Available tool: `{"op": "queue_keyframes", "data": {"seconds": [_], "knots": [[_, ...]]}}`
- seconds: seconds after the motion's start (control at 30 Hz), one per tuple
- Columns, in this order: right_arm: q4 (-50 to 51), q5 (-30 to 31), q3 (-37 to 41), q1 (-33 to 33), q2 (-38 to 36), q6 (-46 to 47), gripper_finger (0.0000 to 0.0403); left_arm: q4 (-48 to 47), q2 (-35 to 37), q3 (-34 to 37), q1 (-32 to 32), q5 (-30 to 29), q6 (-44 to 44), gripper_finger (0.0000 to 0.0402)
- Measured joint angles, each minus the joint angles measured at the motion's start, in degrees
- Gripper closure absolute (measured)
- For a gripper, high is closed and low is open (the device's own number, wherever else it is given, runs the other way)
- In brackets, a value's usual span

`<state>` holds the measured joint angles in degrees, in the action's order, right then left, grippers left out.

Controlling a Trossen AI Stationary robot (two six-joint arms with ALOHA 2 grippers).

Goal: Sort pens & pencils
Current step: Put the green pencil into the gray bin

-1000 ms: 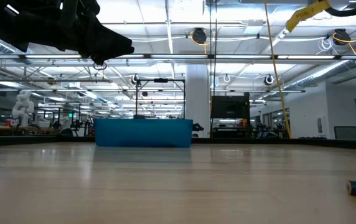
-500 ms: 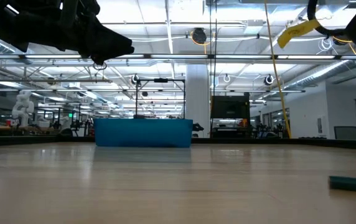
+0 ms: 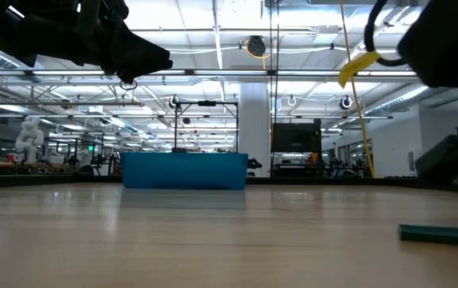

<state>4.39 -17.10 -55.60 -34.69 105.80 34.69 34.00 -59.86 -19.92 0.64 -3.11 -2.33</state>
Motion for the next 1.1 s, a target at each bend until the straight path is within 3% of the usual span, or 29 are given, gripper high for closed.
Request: {"op": "queue_keyframes", "data": {"seconds": [0.7,1.1], "knots": [[8.6,0.6,0.0,14.1,-2.3,-21.1,0.0403,-0.5,0.0,0.0,0.0,0.0,0.0,0.0227],[11.2,0.8,0.0,18.6,-3.5,-26.7,0.0403,-0.9,0.0,0.0,0.0,0.0,0.0,0.0227]]}}
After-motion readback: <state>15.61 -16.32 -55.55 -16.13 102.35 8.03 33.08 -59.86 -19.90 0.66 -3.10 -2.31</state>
